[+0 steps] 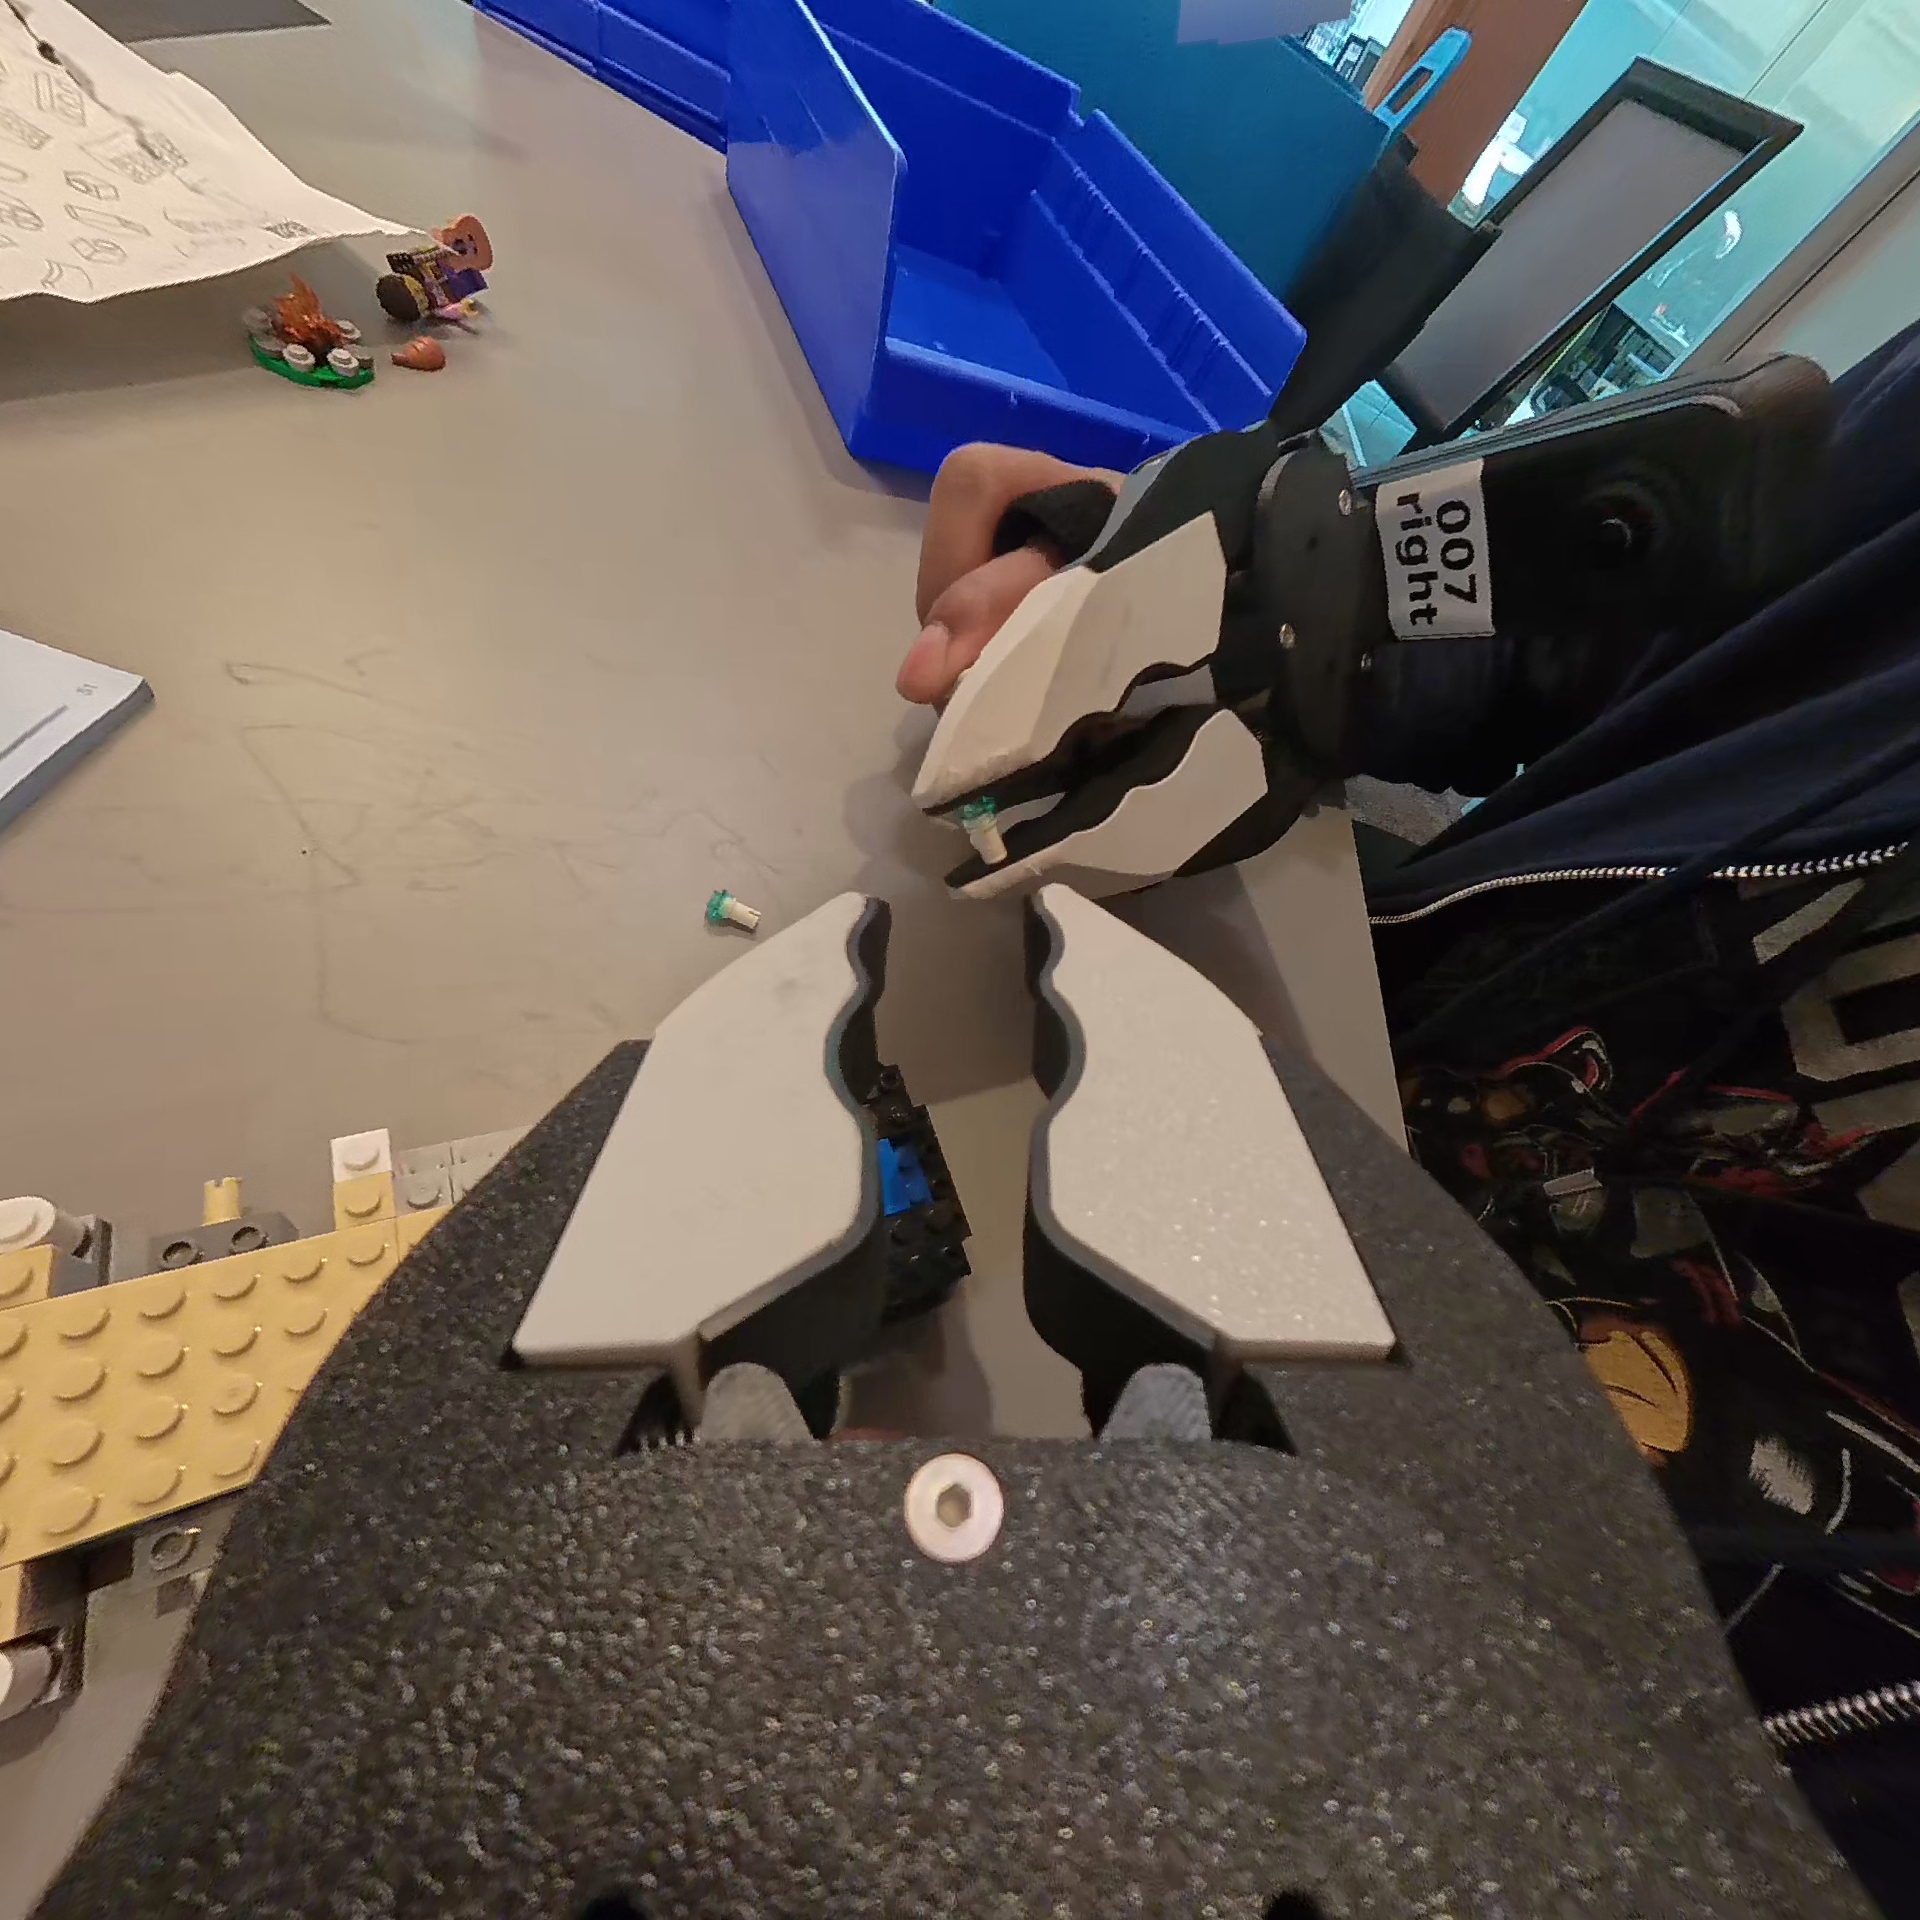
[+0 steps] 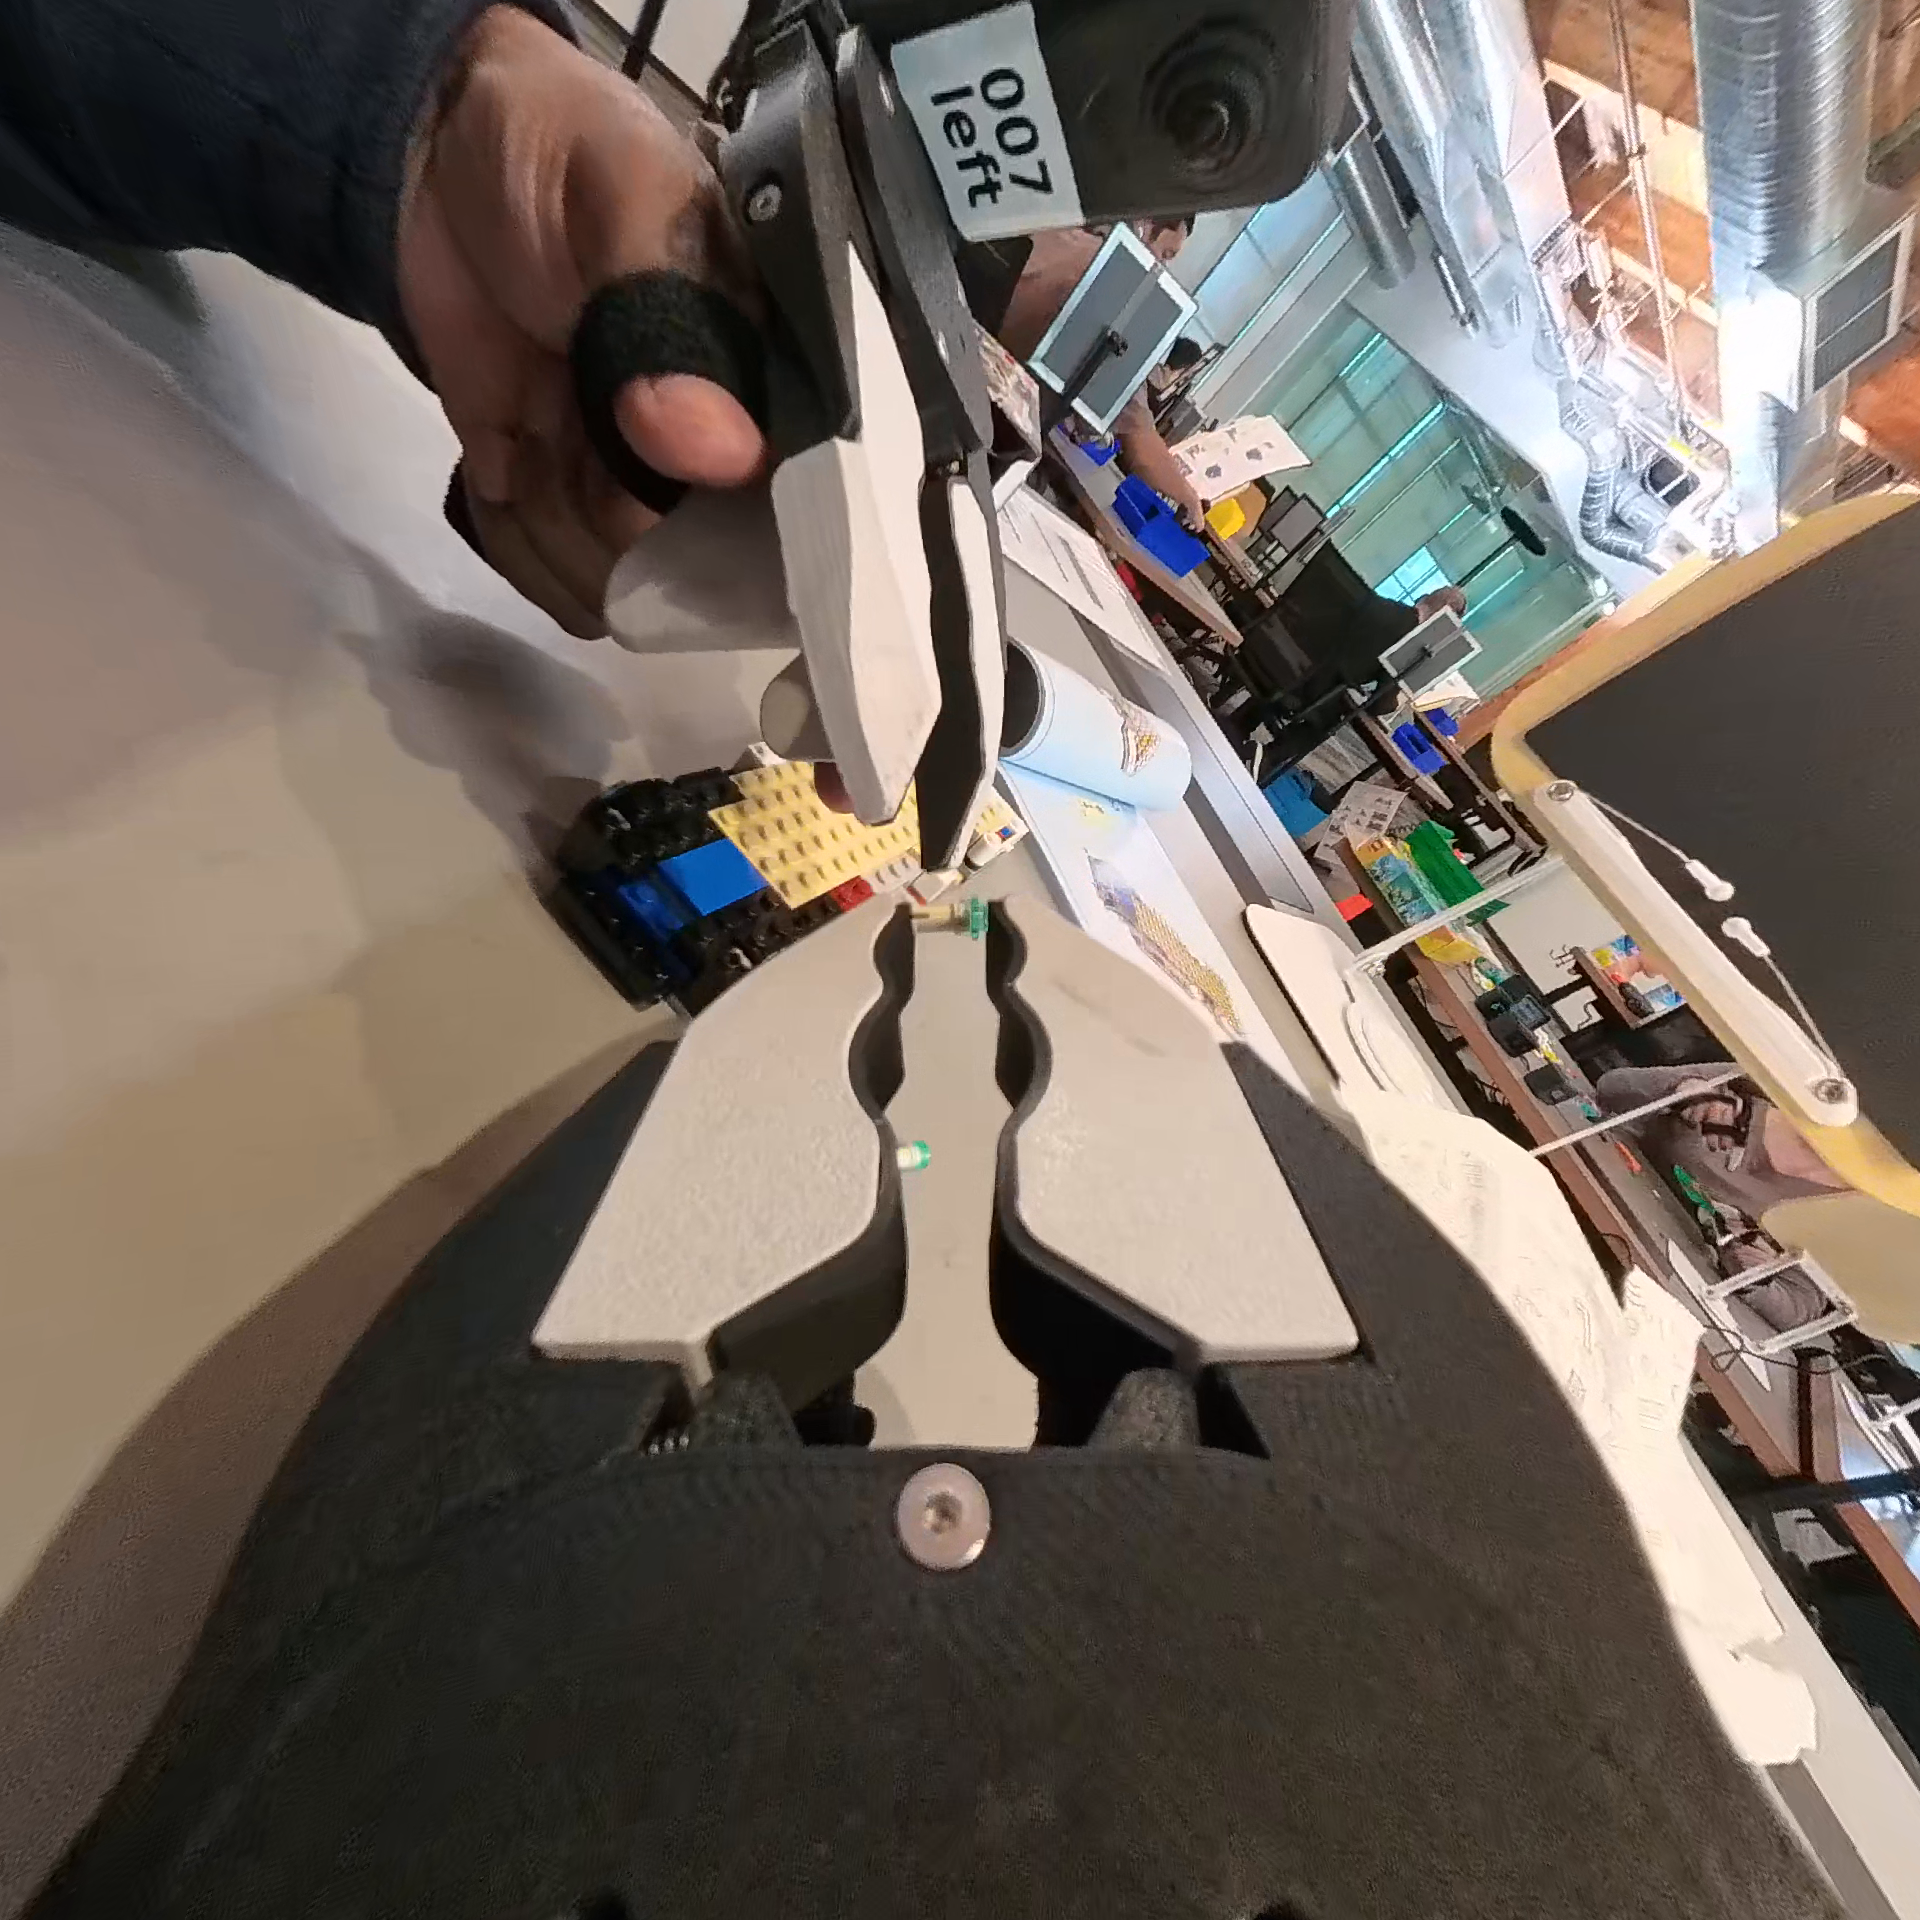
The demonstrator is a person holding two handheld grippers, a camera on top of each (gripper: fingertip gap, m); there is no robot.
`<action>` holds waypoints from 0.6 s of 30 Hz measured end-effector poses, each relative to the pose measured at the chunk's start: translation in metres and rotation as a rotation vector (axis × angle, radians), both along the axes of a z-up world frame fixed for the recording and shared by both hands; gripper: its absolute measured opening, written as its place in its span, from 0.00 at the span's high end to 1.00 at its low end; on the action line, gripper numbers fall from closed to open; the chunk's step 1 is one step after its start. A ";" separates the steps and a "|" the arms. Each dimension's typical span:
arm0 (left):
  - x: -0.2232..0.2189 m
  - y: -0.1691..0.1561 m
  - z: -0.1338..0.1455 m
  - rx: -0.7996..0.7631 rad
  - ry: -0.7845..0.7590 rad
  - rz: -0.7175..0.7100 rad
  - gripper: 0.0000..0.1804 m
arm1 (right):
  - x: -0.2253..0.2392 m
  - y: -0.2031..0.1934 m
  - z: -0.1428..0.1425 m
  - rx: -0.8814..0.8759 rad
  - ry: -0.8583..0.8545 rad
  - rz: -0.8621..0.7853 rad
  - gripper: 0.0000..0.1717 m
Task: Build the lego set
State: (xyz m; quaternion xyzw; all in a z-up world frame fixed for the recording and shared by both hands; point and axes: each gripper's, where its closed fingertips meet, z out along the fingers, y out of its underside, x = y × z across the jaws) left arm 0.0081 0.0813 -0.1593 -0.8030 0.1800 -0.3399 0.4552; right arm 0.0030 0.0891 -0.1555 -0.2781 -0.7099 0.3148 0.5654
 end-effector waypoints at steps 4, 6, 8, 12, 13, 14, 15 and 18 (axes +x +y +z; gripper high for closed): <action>0.001 0.000 0.000 -0.003 -0.001 -0.003 0.86 | 0.000 -0.002 -0.002 0.018 -0.017 0.002 0.92; 0.002 -0.001 0.000 -0.004 -0.001 -0.007 0.86 | 0.000 -0.004 -0.003 0.018 -0.025 0.013 0.92; 0.003 -0.001 -0.001 -0.007 -0.002 -0.011 0.86 | 0.001 -0.006 -0.004 0.017 -0.035 0.021 0.92; 0.006 -0.001 -0.004 -0.018 -0.001 -0.016 0.86 | -0.001 -0.005 -0.008 0.034 -0.047 0.011 0.92; 0.006 -0.001 -0.005 -0.022 -0.001 -0.017 0.87 | -0.001 -0.005 -0.007 0.038 -0.040 0.005 0.92; 0.007 -0.001 -0.006 -0.025 -0.002 -0.019 0.87 | -0.001 -0.005 -0.007 0.046 -0.037 0.005 0.92; 0.008 -0.001 -0.006 -0.028 -0.004 -0.019 0.87 | -0.001 -0.006 -0.007 0.053 -0.034 0.012 0.92; 0.010 -0.001 -0.007 -0.037 -0.017 -0.025 0.88 | 0.000 -0.010 -0.008 0.093 -0.028 0.022 0.92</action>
